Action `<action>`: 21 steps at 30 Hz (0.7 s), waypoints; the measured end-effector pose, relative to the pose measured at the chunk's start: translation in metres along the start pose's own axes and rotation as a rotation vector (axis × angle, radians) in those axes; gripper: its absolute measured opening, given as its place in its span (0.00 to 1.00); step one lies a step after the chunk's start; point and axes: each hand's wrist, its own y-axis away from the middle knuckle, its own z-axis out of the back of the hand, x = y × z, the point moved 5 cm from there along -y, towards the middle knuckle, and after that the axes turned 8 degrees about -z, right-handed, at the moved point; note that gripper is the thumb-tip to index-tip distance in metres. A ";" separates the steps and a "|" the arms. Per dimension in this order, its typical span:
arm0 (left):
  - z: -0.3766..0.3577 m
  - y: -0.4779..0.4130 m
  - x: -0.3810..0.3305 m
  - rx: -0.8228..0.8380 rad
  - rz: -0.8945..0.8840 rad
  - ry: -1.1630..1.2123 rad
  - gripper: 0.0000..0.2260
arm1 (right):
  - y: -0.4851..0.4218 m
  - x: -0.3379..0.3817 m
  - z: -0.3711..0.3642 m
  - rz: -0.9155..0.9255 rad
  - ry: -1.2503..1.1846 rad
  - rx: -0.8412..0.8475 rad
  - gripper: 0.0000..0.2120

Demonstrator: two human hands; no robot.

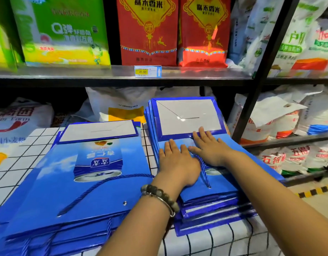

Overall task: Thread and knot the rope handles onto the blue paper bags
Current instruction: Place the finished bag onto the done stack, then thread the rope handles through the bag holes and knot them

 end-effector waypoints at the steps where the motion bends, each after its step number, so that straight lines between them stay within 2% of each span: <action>1: 0.000 -0.003 0.001 0.014 0.014 -0.001 0.27 | -0.004 0.001 -0.001 0.005 0.004 0.009 0.31; 6: 0.006 -0.005 0.003 0.030 0.062 -0.038 0.26 | -0.013 0.005 -0.003 0.018 -0.028 0.018 0.31; 9: 0.021 0.014 -0.006 -0.090 0.012 -0.088 0.25 | -0.009 0.005 0.005 0.009 -0.039 -0.030 0.31; 14: 0.044 0.083 0.003 -0.295 -0.129 0.010 0.22 | 0.018 0.016 0.048 0.082 0.087 -0.509 0.25; 17: 0.051 0.125 0.035 -0.341 -0.088 0.083 0.21 | 0.046 0.044 0.068 0.200 0.029 -0.634 0.22; 19: 0.051 0.145 0.060 -0.357 -0.017 0.086 0.19 | 0.069 0.071 0.074 0.309 -0.022 -0.612 0.20; 21: 0.049 0.159 0.082 -0.369 0.079 0.025 0.19 | 0.091 0.100 0.067 0.418 -0.106 -0.481 0.18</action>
